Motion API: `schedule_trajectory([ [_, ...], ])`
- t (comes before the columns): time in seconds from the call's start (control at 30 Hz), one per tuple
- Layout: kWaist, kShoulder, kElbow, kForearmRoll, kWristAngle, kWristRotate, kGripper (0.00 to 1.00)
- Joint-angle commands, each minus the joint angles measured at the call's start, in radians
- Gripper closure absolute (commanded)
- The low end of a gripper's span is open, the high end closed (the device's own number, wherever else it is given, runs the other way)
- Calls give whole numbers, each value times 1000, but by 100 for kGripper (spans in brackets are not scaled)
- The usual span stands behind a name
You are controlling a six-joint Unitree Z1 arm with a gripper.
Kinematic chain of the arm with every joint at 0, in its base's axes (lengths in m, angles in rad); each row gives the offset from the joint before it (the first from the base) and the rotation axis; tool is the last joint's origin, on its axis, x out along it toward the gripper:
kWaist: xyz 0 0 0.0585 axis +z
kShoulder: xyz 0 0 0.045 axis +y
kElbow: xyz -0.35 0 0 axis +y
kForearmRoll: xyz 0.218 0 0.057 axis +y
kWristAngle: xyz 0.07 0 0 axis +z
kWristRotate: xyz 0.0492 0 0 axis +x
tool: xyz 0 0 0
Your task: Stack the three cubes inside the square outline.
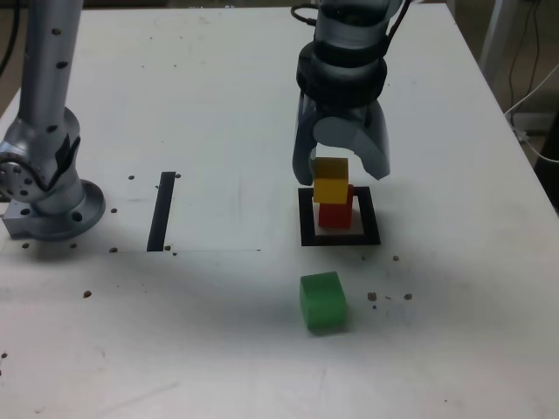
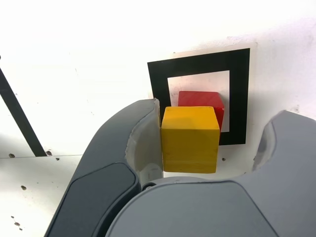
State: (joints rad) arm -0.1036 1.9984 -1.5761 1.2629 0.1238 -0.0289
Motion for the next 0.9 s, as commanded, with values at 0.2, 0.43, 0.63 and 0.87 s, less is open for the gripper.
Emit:
schedule_trajectory([
  [0.2,-31,-61,0,17,-19,-1,1],
  [0.43,-105,-82,28,0,-80,-34,1],
  [0.63,-189,-100,48,-11,-114,-76,0],
  [0.87,-279,-100,126,-76,-162,-216,0],
])
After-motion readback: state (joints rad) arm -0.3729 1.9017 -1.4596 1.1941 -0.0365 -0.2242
